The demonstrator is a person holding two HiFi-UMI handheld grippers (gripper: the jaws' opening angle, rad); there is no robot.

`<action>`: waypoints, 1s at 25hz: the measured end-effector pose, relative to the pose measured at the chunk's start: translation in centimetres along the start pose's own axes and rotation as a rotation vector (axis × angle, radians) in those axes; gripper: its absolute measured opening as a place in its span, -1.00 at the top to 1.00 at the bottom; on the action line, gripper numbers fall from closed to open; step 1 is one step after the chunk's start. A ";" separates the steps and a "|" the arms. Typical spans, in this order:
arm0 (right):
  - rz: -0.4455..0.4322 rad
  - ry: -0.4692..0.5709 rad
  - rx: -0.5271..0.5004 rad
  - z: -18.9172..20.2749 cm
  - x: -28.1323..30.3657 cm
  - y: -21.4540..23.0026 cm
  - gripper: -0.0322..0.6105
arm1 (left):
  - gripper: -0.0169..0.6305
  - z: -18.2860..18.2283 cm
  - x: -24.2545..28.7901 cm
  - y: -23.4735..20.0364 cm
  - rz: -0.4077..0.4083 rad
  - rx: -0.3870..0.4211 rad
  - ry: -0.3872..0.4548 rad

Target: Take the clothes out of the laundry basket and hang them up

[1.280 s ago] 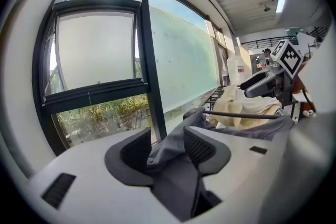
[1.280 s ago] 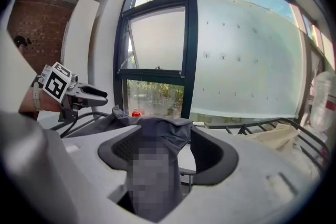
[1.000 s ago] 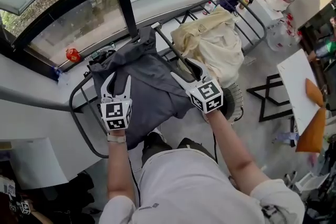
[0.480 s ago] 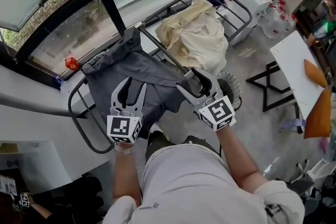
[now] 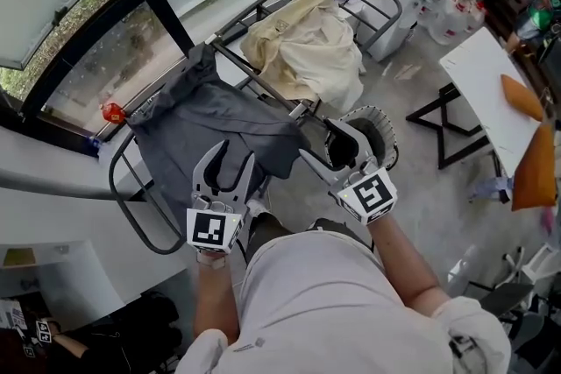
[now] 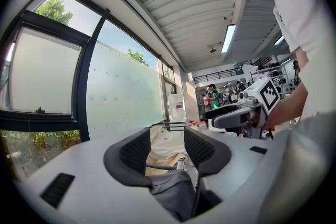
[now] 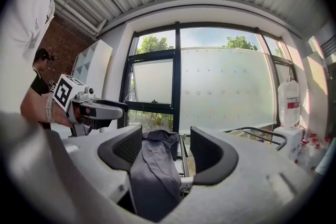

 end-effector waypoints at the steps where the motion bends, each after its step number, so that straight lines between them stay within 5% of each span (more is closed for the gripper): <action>1: 0.006 0.001 -0.002 0.1 -0.4 0.1 0.02 | 0.38 0.0 0.0 0.4 0.004 -0.001 0.008; 15: 0.057 -0.013 -0.003 1.8 -2.9 0.6 0.02 | 0.38 1.3 0.8 3.2 0.029 0.008 -0.023; 25: 0.055 0.021 -0.092 1.6 -3.3 0.4 0.02 | 0.38 1.9 0.6 3.4 0.015 -0.020 -0.036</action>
Point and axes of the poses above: the fingertips, and each gripper's own axes: x forward along the fingers, y to its right, z out of its underside, the point moved 1 cm from there along -x, backward along the fingers, and after that the axes turned 2 degrees about z, right-handed, at the moved point
